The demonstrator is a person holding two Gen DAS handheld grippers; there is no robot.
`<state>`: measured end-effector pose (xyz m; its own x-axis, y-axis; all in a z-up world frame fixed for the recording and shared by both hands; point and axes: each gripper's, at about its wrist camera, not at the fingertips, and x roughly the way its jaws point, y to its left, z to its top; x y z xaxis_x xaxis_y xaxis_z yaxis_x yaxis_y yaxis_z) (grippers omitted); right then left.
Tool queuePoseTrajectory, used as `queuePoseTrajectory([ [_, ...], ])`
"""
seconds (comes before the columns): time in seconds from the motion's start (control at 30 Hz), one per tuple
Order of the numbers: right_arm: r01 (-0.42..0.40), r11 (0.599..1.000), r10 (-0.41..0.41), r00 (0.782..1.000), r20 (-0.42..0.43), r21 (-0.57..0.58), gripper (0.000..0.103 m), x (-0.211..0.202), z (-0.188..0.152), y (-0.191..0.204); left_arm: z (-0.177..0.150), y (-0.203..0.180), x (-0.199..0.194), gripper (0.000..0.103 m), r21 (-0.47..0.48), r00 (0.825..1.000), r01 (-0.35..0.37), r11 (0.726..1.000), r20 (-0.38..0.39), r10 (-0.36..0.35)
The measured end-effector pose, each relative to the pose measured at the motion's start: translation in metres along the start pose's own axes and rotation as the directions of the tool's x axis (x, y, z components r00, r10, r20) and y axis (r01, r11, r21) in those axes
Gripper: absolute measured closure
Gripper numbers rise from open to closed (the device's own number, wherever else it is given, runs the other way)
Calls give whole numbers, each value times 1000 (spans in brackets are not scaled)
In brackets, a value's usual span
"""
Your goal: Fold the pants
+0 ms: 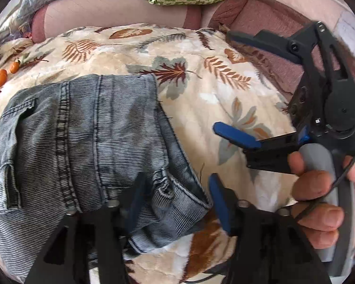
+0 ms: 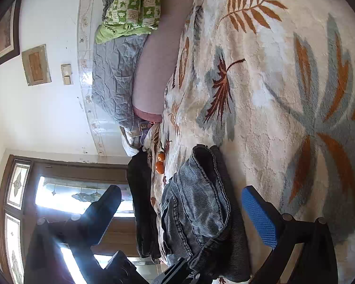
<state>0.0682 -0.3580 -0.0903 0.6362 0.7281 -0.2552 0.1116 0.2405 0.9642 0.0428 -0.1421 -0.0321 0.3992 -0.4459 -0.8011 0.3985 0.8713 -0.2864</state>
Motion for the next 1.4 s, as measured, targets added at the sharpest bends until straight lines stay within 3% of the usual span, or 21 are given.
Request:
queuePoseTrajectory([
  [0.1,9,1000,-9,1000,3,11,0,-1,0,-2,2,-9,-22,30,13,998,68,998,-1,-68],
  [0.2,8,1000,-9,1000,14,17,1,-5,1,-5,4,-3,-63,30,16,991,105,994,87,-106],
  [0.3,6,1000,-6,1000,20,16,0,-7,2,-6,6,29,-105,30,-50,976,72,996,207,-60],
  [0.37,5,1000,-5,1000,16,10,1,-7,2,-5,5,63,-123,30,-137,962,-16,990,267,53],
  [0.47,6,1000,-6,1000,5,-14,1,-5,1,1,-3,120,-122,30,-299,959,-101,949,225,173],
  [0.57,-12,999,12,1000,-7,-49,1,-5,-5,11,-19,146,-101,30,-346,964,-155,925,151,218],
  [0.63,-72,996,71,997,-23,-50,1,-9,-16,20,-29,147,-81,30,-327,975,-159,932,96,200],
  [0.73,-154,987,149,984,-97,-53,0,-10,-53,35,-36,143,-71,29,-317,978,-133,939,111,176],
  [0.83,-97,993,84,982,-170,-64,0,9,-84,26,-39,136,-57,24,-288,985,-137,948,58,160],
  [0.9,38,999,-44,981,-186,-32,0,27,-90,-3,-42,133,-58,24,-273,983,-134,953,83,162],
  [0.97,8,999,-3,986,-167,31,2,25,-88,-14,-43,135,-65,24,-284,988,-97,954,88,127],
  [1.03,36,999,-38,991,-126,-20,1,14,-87,2,-44,141,-81,24,-310,987,-47,950,132,92],
  [1.1,73,994,-80,992,-97,-78,1,8,-90,19,-45,146,-104,24,-318,970,-26,948,221,101],
  [1.17,45,996,-53,992,-115,-76,1,9,-95,29,-44,154,-124,24,-327,941,-40,944,304,145],
  [1.23,30,997,-39,992,-122,-74,1,11,-101,38,-43,167,-131,24,-350,924,-77,934,327,199],
  [1.4,43,998,-50,981,-188,-42,1,41,-118,44,-49,197,-103,24,-407,947,-73,910,259,191],
])
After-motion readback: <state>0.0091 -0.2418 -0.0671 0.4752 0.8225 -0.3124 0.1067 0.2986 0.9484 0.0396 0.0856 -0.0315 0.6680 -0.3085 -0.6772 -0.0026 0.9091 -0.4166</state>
